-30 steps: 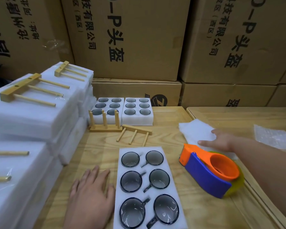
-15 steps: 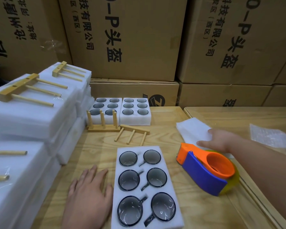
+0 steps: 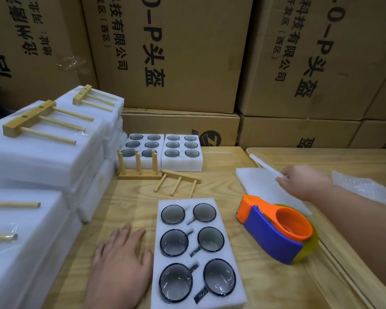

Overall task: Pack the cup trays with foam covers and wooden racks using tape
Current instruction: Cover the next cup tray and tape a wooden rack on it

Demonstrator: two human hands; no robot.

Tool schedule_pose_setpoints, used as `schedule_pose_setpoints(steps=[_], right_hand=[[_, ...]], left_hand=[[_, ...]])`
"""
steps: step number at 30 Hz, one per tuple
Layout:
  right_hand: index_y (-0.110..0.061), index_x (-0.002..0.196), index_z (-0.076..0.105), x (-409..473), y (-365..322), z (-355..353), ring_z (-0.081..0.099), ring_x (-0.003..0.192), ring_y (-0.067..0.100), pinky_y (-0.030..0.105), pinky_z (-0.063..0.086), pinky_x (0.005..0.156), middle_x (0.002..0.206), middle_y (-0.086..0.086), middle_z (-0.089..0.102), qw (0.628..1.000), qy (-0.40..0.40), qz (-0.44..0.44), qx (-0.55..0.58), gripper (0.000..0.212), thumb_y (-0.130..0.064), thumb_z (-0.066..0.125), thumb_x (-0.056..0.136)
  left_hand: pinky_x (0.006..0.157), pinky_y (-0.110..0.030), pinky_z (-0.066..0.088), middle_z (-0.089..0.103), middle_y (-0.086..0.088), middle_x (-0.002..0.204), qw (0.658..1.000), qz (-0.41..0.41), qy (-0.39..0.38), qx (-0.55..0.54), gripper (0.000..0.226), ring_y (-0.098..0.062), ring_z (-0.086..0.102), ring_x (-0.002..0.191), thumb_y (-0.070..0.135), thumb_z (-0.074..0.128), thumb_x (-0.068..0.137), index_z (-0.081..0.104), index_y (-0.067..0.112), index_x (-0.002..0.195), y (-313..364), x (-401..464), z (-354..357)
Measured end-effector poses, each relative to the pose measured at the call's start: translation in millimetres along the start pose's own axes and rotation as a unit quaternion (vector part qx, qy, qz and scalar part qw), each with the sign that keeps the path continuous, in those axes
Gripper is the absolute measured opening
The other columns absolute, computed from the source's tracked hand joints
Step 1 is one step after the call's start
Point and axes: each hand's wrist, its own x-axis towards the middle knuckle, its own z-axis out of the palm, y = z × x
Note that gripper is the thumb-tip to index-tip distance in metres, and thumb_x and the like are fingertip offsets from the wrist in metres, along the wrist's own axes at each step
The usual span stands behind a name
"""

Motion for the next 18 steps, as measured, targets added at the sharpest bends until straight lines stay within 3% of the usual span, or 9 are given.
schedule_pose_setpoints(steps=[2, 5, 7, 11, 15, 18], right_hand=[[-0.024, 0.098, 0.069, 2, 1, -5, 0.059, 0.075, 0.019, 0.032, 0.050, 0.061, 0.080, -0.003, 0.063, 1.000, 0.019, -0.002, 0.004, 0.032, -0.047, 0.046, 0.099], [-0.021, 0.097, 0.068, 6, -2, -14, 0.057, 0.073, 0.023, 0.032, 0.044, 0.058, 0.076, -0.002, 0.059, 0.998, 0.058, -0.009, 0.007, 0.028, -0.040, 0.047, 0.101], [-0.022, 0.106, 0.067, 5, -8, -20, 0.056, 0.074, 0.027, 0.032, 0.042, 0.058, 0.078, 0.000, 0.059, 0.995, 0.096, -0.021, 0.025, 0.024, -0.037, 0.048, 0.101], [-0.029, 0.133, 0.058, -6, -33, -25, 0.064, 0.091, 0.035, 0.037, 0.049, 0.068, 0.106, 0.007, 0.072, 0.968, 0.176, -0.077, 0.159, 0.034, -0.028, 0.052, 0.100], [-0.036, 0.121, 0.056, -37, -78, -32, 0.061, 0.090, 0.023, 0.034, 0.047, 0.070, 0.102, -0.005, 0.069, 0.913, 0.231, -0.138, 0.307, 0.029, -0.021, 0.057, 0.096], [-0.048, 0.102, 0.053, -74, -112, -27, 0.058, 0.079, 0.000, 0.010, 0.041, 0.066, 0.094, -0.023, 0.064, 0.861, 0.217, -0.171, 0.426, 0.033, -0.016, 0.059, 0.093]], left_hand=[[0.124, -0.037, 0.007, 0.016, 0.019, 0.166, 1.000, 0.000, -0.001, 0.000, 0.054, -0.008, 0.010, 0.154, 0.061, 0.030, 0.096, 0.033, 0.048, 0.149, -1, 0, 1], [0.124, -0.038, 0.007, 0.016, 0.018, 0.166, 1.000, 0.001, 0.001, -0.001, 0.054, -0.008, 0.010, 0.154, 0.060, 0.029, 0.096, 0.032, 0.048, 0.149, -1, 0, 1], [0.124, -0.038, 0.008, 0.017, 0.018, 0.166, 1.000, 0.000, 0.002, -0.004, 0.053, -0.008, 0.010, 0.154, 0.059, 0.030, 0.097, 0.033, 0.049, 0.149, 0, -1, 0], [0.124, -0.038, 0.009, 0.016, 0.018, 0.166, 1.000, -0.001, 0.004, -0.001, 0.054, -0.008, 0.010, 0.154, 0.059, 0.030, 0.097, 0.032, 0.048, 0.149, 0, -2, 0], [0.125, -0.039, 0.008, 0.016, 0.018, 0.166, 1.000, -0.003, 0.005, 0.001, 0.055, -0.008, 0.010, 0.154, 0.061, 0.029, 0.097, 0.032, 0.048, 0.150, 1, -2, 0], [0.125, -0.039, 0.008, 0.016, 0.018, 0.166, 1.000, -0.004, 0.005, 0.002, 0.056, -0.008, 0.009, 0.154, 0.061, 0.027, 0.096, 0.031, 0.048, 0.150, -1, -2, 1]])
